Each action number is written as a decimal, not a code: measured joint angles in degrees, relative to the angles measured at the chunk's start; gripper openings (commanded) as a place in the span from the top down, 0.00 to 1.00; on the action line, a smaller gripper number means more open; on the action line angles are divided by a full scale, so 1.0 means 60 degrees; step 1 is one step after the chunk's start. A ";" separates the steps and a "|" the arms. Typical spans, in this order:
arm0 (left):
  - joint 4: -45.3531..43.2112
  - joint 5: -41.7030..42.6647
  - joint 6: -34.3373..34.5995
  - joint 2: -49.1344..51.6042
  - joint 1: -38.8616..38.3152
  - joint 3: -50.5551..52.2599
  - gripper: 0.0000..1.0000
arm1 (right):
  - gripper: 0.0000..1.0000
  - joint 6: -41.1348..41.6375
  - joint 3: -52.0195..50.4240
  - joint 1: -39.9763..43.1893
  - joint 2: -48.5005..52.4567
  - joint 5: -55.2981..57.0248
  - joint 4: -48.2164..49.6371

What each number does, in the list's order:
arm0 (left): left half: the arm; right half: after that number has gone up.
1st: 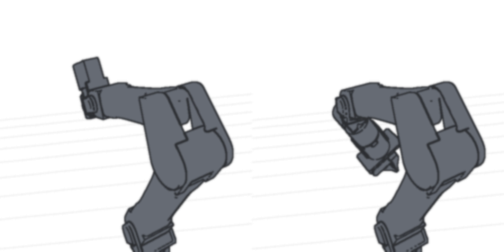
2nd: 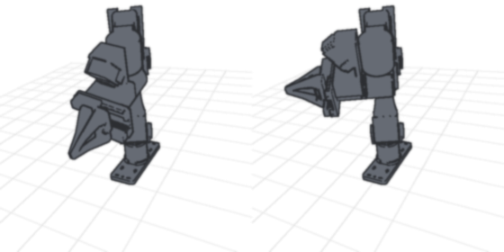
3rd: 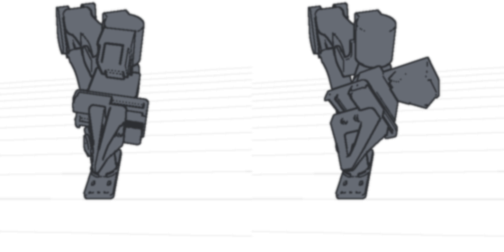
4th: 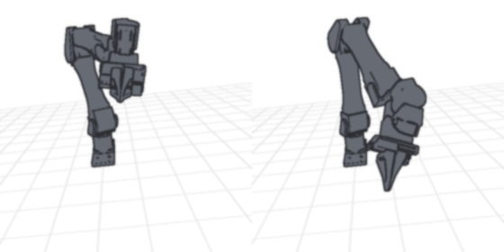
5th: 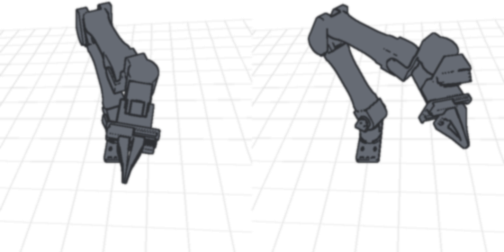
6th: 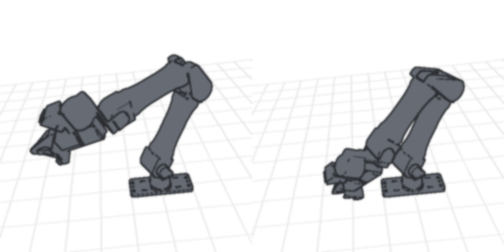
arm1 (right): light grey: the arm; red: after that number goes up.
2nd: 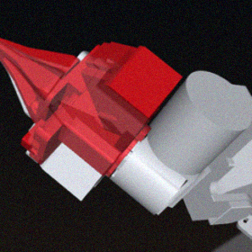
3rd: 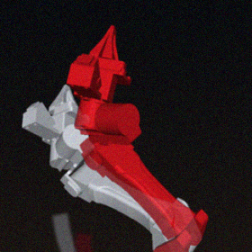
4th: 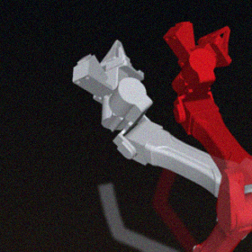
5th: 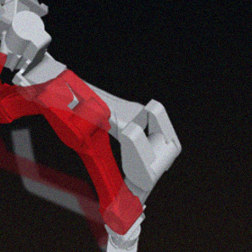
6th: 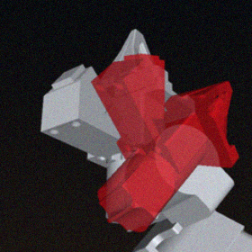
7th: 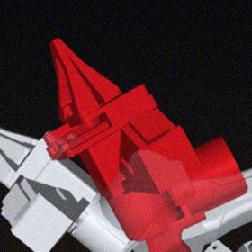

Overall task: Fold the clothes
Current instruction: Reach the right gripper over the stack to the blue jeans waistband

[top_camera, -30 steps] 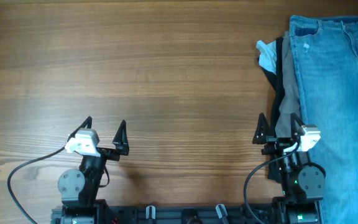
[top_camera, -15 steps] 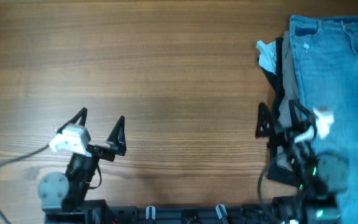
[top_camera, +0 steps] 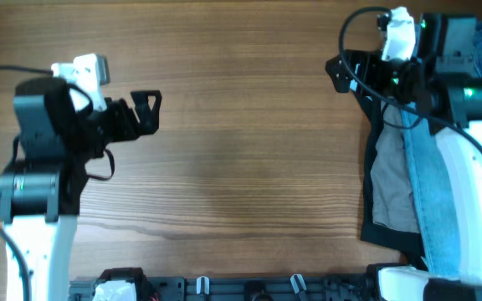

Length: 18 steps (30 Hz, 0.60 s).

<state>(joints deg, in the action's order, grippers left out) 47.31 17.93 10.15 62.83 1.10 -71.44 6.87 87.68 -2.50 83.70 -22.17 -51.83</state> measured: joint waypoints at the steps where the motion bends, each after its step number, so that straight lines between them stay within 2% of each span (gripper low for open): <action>1: 0.0124 0.0000 0.0000 0.0288 0.0000 -0.0153 0.00 | 0.06 -0.0095 0.0004 0.0000 0.0131 0.0076 0.0120; 4: 0.0178 0.0171 0.0004 0.0794 0.0000 -0.0233 0.00 | 0.12 0.0033 0.0004 0.0040 0.0648 0.1016 0.0809; 7: 0.0186 0.0393 0.0000 0.0958 0.0000 -0.0233 0.00 | 0.15 0.0565 0.0004 0.0470 0.1450 0.2514 0.1851; 11: 0.0109 0.0499 0.0000 0.0958 0.0000 -0.0251 0.00 | 0.17 0.0827 0.0106 0.1049 0.2539 0.3570 0.2798; 14: -0.0219 0.0503 0.0000 0.0929 0.0004 -0.0259 0.00 | 0.20 0.0882 0.0408 0.1472 0.3654 0.4441 0.3060; 18: -0.0251 0.0514 0.0004 0.0874 0.0076 -0.0284 0.00 | 0.20 0.0958 0.1643 0.1909 0.5125 0.4517 0.2783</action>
<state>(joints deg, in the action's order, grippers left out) 45.80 21.02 10.17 68.07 1.56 -73.14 12.62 97.54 8.95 114.45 4.93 -35.14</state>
